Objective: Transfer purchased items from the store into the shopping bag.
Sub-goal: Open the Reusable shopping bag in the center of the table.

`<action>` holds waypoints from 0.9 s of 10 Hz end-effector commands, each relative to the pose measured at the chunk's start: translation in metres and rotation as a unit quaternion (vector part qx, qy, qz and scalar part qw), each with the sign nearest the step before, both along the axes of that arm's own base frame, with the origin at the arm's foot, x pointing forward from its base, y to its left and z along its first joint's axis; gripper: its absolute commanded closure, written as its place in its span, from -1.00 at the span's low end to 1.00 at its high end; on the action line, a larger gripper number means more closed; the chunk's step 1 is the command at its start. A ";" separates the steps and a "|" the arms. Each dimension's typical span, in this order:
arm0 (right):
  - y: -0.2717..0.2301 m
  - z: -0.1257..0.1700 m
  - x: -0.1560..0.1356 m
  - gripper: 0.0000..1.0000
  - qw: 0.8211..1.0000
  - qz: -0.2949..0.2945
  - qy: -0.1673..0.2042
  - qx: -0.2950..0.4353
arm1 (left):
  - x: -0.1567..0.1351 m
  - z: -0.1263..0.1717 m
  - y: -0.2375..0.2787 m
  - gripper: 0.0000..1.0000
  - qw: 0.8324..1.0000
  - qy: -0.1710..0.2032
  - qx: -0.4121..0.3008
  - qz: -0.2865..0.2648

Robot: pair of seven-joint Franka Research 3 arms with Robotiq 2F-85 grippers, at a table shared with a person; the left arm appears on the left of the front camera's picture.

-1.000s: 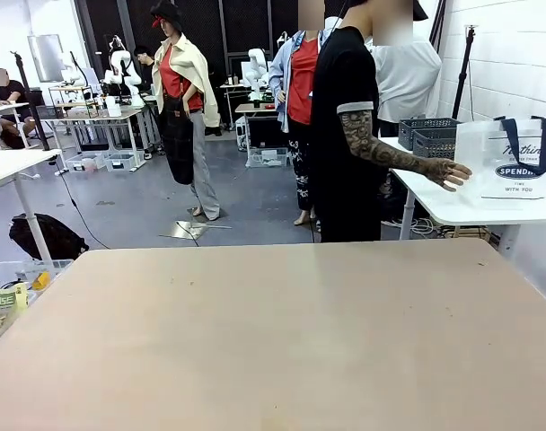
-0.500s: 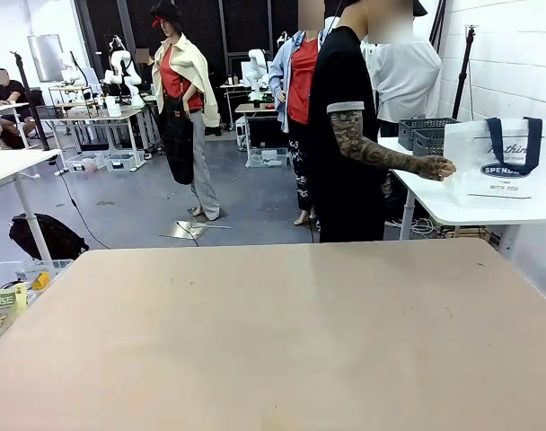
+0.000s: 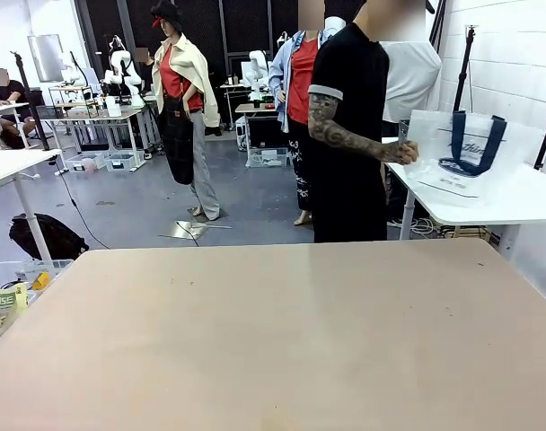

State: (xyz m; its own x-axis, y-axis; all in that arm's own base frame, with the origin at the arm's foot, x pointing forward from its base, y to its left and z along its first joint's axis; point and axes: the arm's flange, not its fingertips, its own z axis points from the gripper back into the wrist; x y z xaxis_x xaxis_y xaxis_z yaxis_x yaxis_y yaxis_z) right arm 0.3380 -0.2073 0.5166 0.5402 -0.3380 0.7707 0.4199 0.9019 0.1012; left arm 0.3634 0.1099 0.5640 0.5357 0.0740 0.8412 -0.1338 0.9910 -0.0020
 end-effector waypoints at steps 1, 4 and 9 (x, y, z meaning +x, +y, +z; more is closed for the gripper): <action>0.000 -0.001 -0.001 -1.00 1.000 0.002 0.008 -0.004 | -0.002 0.000 0.002 -1.00 1.000 0.005 0.005 -0.001; 0.000 -0.001 -0.001 -1.00 1.000 0.002 0.008 -0.004 | -0.002 0.000 0.002 -1.00 1.000 0.005 0.005 -0.001; 0.000 -0.001 -0.001 -1.00 1.000 0.002 0.008 -0.004 | -0.002 0.000 0.002 -1.00 1.000 0.005 0.005 -0.001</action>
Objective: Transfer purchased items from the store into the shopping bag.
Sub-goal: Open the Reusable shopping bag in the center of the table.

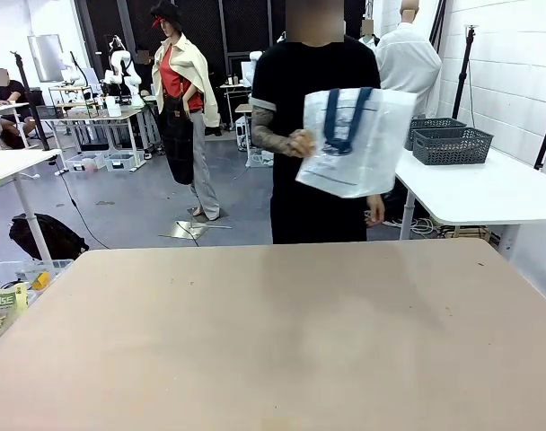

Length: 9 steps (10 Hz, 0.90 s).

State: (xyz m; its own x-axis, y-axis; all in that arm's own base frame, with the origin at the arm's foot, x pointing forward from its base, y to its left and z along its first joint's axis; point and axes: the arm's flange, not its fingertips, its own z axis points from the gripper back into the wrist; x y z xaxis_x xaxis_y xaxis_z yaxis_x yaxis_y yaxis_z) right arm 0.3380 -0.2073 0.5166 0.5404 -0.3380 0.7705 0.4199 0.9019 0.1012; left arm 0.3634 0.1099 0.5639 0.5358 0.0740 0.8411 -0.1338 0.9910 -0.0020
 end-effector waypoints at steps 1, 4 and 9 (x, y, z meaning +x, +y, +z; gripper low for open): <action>0.000 -0.001 -0.001 -1.00 1.000 0.002 0.008 -0.004 | -0.002 0.000 0.002 -1.00 1.000 0.005 0.005 -0.001; 0.000 -0.001 -0.001 -1.00 1.000 0.002 0.008 -0.004 | -0.002 0.000 0.002 -1.00 1.000 0.005 0.005 -0.001; 0.000 -0.001 -0.001 -1.00 1.000 0.002 0.008 -0.004 | -0.002 0.000 0.002 -1.00 1.000 0.005 0.005 -0.001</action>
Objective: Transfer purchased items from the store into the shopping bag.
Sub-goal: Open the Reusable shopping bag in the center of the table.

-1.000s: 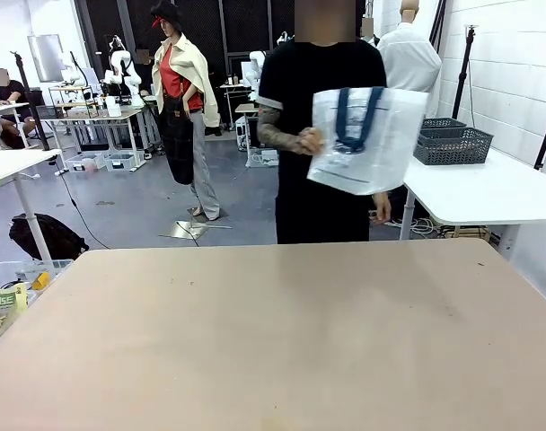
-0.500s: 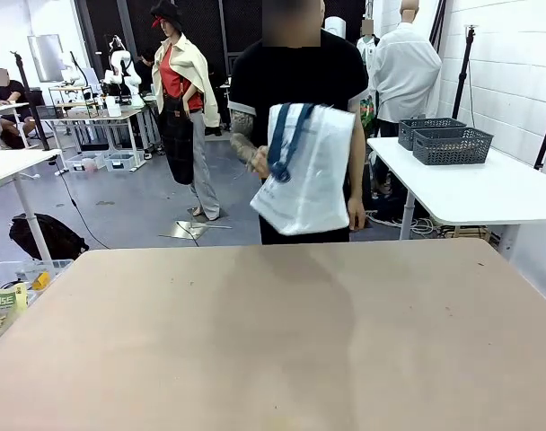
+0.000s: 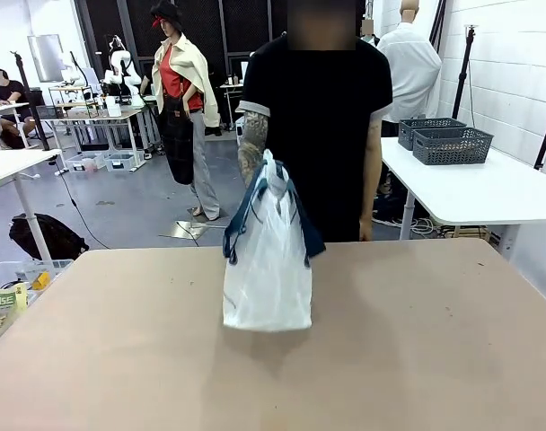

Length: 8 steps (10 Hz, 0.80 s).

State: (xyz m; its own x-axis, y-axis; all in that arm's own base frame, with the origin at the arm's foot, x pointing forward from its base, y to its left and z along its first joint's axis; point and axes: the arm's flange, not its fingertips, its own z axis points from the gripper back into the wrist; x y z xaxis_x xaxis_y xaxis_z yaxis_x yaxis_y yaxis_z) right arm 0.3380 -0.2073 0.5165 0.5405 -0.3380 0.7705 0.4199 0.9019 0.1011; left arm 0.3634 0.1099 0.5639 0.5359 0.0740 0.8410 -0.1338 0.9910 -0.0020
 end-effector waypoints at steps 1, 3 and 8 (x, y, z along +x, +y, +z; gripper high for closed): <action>0.000 -0.001 -0.001 -1.00 1.000 0.002 0.008 -0.004 | -0.002 0.000 0.002 -1.00 1.000 0.005 0.005 -0.001; 0.000 -0.001 -0.001 -1.00 1.000 0.002 0.008 -0.004 | -0.002 0.000 0.002 -1.00 1.000 0.005 0.005 -0.001; 0.000 -0.001 -0.001 -1.00 1.000 0.002 0.008 -0.004 | -0.002 0.000 0.002 -1.00 1.000 0.005 0.005 -0.001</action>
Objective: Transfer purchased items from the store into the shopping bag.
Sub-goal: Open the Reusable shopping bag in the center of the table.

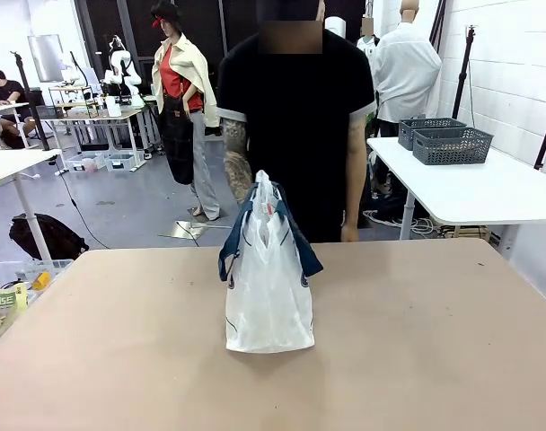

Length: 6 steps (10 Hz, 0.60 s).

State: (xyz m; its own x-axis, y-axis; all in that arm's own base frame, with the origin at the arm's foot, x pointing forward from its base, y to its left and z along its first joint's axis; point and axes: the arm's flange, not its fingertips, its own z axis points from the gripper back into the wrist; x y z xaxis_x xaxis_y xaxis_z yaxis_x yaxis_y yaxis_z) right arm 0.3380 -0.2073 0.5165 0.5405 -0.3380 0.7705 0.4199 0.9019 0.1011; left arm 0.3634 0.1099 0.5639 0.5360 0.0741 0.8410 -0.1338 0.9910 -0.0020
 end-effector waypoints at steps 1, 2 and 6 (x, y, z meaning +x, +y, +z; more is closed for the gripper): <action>0.000 -0.001 -0.001 -1.00 1.000 0.002 0.008 -0.004 | -0.002 0.000 0.002 -1.00 1.000 0.005 0.005 -0.001; 0.000 -0.001 -0.001 -1.00 1.000 0.002 0.008 -0.004 | -0.002 0.000 0.002 -1.00 1.000 0.005 0.005 -0.001; 0.016 0.023 0.003 -1.00 0.999 0.028 -0.014 -0.022 | 0.015 0.022 -0.021 -1.00 0.999 -0.015 0.026 -0.033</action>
